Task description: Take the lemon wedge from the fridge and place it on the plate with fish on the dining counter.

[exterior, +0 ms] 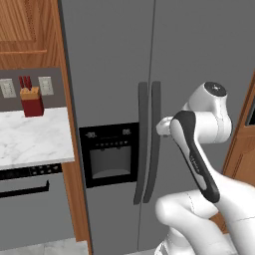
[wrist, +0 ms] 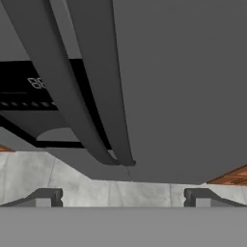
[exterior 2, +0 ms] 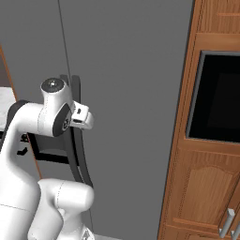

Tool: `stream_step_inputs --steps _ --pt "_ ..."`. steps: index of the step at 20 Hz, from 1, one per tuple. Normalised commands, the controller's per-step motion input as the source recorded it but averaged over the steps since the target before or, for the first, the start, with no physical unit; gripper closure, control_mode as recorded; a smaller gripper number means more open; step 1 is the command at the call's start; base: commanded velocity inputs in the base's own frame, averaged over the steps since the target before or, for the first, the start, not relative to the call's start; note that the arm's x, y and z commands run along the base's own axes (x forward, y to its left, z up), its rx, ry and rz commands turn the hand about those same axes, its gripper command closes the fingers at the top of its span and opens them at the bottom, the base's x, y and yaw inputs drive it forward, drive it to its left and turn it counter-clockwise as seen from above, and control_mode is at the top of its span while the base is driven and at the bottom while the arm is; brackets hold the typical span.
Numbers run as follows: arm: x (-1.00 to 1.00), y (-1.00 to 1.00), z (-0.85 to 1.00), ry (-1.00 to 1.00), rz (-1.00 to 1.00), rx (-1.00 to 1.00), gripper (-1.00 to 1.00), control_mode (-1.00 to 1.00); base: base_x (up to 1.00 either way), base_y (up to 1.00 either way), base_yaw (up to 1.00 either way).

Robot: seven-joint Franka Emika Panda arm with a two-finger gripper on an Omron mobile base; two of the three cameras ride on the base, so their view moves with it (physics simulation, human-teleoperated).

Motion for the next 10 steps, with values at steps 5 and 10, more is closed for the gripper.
stream_step_inputs --steps 5,10 --pt "0.00 0.00 0.00 0.00 0.00 0.00 -1.00 -1.00 0.00 0.00 0.00" --pt "0.00 0.00 0.00 0.00 0.00 0.00 -1.00 -1.00 0.00 0.00 0.00"
